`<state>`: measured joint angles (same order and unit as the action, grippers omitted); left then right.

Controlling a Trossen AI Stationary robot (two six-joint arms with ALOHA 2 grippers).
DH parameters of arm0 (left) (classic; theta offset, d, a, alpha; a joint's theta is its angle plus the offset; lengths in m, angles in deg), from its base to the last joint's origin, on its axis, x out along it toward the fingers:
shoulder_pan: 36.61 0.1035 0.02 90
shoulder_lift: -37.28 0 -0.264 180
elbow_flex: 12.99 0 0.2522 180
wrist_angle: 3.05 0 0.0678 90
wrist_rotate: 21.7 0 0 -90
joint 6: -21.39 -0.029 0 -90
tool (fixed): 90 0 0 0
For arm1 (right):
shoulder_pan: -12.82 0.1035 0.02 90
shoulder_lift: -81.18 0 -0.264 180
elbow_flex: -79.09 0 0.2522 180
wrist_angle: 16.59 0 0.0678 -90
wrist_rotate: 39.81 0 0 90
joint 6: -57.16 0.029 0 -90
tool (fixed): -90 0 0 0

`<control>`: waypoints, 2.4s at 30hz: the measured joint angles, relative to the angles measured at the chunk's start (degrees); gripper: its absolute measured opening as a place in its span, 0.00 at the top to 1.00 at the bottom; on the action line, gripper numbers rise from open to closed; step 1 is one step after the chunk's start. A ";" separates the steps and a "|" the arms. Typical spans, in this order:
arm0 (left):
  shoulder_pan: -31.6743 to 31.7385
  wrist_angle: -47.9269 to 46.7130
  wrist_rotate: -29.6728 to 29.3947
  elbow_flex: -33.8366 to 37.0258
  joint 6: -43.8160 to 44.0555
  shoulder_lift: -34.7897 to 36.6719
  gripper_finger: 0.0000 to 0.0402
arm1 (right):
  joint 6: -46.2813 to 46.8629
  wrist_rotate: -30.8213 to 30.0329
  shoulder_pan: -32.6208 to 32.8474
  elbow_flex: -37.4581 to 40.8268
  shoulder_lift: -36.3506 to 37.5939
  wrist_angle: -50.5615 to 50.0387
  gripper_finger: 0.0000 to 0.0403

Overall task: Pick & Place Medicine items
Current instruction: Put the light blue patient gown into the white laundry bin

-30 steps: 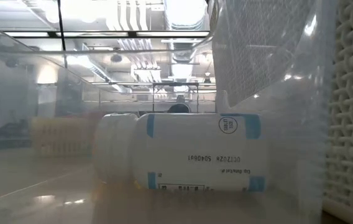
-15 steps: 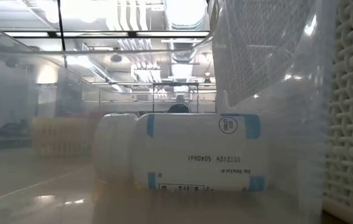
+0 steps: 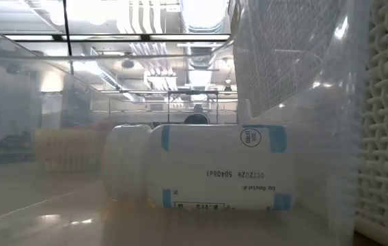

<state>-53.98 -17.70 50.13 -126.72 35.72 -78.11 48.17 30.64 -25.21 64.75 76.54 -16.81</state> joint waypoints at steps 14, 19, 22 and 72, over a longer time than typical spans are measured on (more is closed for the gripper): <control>-0.04 2.38 0.02 0.00 -2.16 0.00 0.25 | 0.00 0.00 -0.02 0.00 0.00 0.00 0.98; 0.24 1.13 0.04 0.00 -4.90 0.15 0.27 | 0.00 0.00 -0.01 0.00 -0.01 -0.01 0.98; 0.54 -2.48 1.09 0.00 -5.20 0.98 0.29 | 0.00 0.01 -0.01 0.00 0.00 0.00 0.98; 14.78 -8.56 5.75 0.00 -20.33 1.07 0.71 | 0.00 0.02 0.00 0.00 -0.04 0.00 0.98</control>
<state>-39.19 -26.25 55.88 -126.72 15.39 -77.05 48.17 30.66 -25.20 64.75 76.49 -16.81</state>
